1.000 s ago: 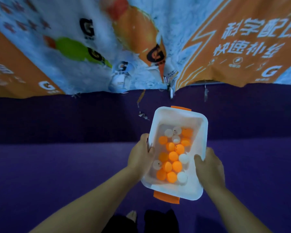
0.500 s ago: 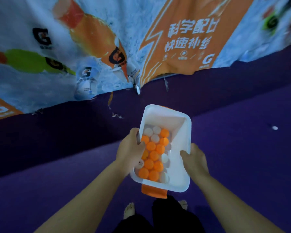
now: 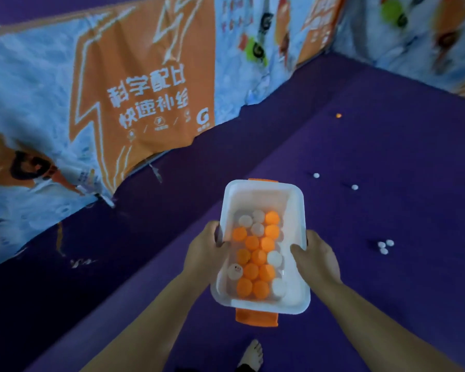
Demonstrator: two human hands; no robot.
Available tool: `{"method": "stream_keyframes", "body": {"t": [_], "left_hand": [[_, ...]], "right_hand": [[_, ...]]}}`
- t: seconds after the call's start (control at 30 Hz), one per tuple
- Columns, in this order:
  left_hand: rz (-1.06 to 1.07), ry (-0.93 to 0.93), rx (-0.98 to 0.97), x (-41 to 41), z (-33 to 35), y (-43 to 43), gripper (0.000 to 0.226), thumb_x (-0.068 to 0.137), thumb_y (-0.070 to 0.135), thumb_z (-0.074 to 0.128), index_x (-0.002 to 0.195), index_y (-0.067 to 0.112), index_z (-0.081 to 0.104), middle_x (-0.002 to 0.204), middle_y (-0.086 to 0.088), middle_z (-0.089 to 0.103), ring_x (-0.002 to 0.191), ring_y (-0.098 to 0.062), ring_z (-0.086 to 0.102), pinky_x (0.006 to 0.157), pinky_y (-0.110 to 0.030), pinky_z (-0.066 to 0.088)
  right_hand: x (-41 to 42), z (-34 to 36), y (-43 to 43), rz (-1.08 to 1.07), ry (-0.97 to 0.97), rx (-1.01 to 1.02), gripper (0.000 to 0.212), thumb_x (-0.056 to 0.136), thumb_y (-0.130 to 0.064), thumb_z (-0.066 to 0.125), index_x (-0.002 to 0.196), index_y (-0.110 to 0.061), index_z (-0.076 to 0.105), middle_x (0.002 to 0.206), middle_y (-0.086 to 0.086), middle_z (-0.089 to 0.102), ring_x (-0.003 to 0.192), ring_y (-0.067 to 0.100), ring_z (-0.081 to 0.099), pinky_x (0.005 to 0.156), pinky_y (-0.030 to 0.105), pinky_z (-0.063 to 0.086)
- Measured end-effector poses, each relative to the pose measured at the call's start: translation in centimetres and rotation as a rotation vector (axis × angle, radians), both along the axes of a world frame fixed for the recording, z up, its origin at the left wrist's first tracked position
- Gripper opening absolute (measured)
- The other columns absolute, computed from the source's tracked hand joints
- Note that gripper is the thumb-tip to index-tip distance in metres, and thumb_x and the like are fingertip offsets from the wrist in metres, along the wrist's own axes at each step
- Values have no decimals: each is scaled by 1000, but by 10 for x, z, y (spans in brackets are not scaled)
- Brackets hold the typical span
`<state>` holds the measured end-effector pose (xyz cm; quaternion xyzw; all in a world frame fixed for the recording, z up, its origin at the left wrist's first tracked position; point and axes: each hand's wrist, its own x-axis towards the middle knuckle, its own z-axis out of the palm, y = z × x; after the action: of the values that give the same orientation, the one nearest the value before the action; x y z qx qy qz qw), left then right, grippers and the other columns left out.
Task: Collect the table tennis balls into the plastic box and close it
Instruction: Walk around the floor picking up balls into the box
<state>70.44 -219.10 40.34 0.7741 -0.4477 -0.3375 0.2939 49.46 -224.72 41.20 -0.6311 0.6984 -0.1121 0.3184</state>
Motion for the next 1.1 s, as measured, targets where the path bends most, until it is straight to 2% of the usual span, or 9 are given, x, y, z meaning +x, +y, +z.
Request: {"method": "stream_keyframes", "body": {"t": [0.07,0.2,0.27,0.37,0.53,0.6,0.77,0.97,1.1], "left_hand": [[-55,-14,1,-28,-1,-30,31,86,24,57,115,21,48,79,14,52,70,-7,52,58,-20,42],[-139,-57,-1,-69,-1,-81,20,85,20,58,97,23,42,86,-5,61,78,-26,60,60,-31,44],[-172,-73,8,-80,-1,-107,21,84,22,58,101,23,45,88,-4,62,78,-22,60,60,-31,44],[-222,-95,17,-91,-4,-149,33,84,24,59,115,18,51,79,6,58,68,-11,56,52,-23,39],[-290,-103,12,-98,-9,-233,30,84,22,59,112,17,53,70,10,53,61,-6,52,50,-22,38],[-328,-100,-5,-98,-10,-275,35,84,22,59,118,17,52,70,11,51,60,-5,51,50,-19,35],[-410,-109,3,-100,-4,-376,49,85,28,59,131,16,47,89,1,61,76,-14,57,61,-24,40],[-524,-109,-6,-132,-1,-476,45,87,27,56,131,17,47,91,5,62,78,-10,59,59,-21,46],[-618,-91,5,-177,-6,-534,48,88,26,58,133,15,46,92,7,58,76,-6,55,55,-14,40]], "right_hand": [[-30,5,-19,-48,28,-5,10,87,-26,51,95,-20,51,79,-6,57,66,12,56,50,26,38],[-71,5,-51,-151,18,23,9,87,-25,51,95,-20,52,79,-6,58,65,11,56,49,25,38],[-83,3,-67,-199,0,49,9,87,-24,51,96,-20,52,79,-6,58,65,10,56,48,24,37],[-96,-1,-97,-246,-15,79,9,87,-22,50,95,-19,52,79,-6,59,64,12,56,49,25,39],[-103,-5,-171,-297,-18,72,9,88,-22,50,96,-20,52,80,-4,59,65,11,56,49,24,38],[-102,-6,-206,-330,-17,71,9,88,-22,49,96,-20,51,80,-4,59,64,11,55,49,24,37],[-100,-7,-286,-442,-26,88,7,86,-20,48,92,-17,51,75,-2,57,60,13,52,49,25,36],[-123,-13,-358,-598,-83,109,5,85,-19,49,87,-15,50,69,-2,51,56,12,44,48,25,32],[-163,-19,-402,-685,-99,119,1,85,-18,49,84,-17,49,70,-2,53,56,12,46,49,25,32]]}}
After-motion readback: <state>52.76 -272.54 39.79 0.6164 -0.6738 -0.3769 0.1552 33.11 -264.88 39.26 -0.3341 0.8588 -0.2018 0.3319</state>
